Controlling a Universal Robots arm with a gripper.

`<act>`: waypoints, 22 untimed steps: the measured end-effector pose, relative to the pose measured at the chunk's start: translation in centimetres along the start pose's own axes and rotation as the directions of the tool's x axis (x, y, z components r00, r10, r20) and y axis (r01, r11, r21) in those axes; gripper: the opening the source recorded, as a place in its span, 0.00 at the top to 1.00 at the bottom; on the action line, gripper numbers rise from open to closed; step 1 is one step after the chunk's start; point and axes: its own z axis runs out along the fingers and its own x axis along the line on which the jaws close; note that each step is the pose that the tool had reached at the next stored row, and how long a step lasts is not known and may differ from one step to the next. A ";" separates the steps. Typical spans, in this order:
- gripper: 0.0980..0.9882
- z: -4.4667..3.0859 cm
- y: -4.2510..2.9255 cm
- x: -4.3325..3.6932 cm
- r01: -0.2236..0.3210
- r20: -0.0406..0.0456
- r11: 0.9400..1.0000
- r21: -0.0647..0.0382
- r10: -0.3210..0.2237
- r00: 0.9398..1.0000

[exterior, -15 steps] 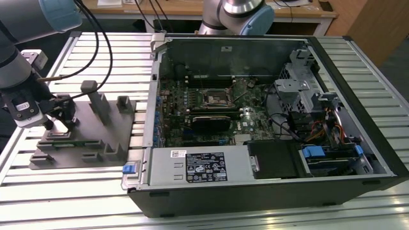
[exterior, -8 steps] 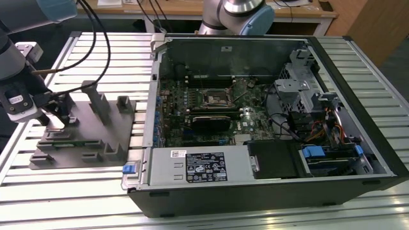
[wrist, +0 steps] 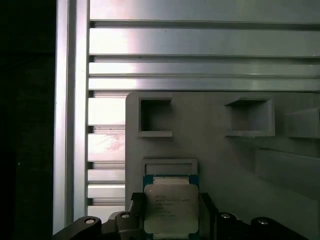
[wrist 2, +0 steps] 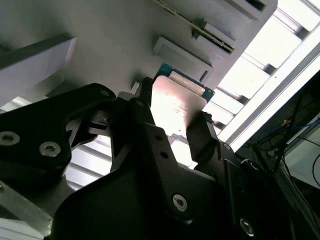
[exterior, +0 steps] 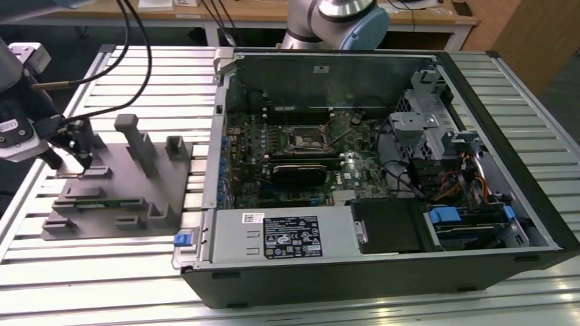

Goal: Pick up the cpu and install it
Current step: 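Pick up the cpu and move it towards the insertion slot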

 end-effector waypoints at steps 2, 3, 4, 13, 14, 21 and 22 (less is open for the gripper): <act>0.52 -0.52 0.02 -0.02 0.000 0.000 1.000 0.000 0.000 1.000; 0.52 -0.74 0.04 -0.02 0.000 0.000 1.000 0.000 0.000 1.000; 0.52 -0.98 0.05 -0.02 0.000 0.000 1.000 -0.001 0.000 1.000; 0.52 -1.94 0.09 -0.05 0.000 0.000 1.000 -0.002 0.000 1.000; 0.52 -2.00 0.09 -0.05 0.000 0.000 1.000 -0.002 0.000 1.000; 0.52 -2.73 0.12 -0.07 0.000 0.000 1.000 -0.002 0.000 1.000; 0.52 -2.83 0.13 -0.07 0.000 0.000 1.000 -0.002 0.000 1.000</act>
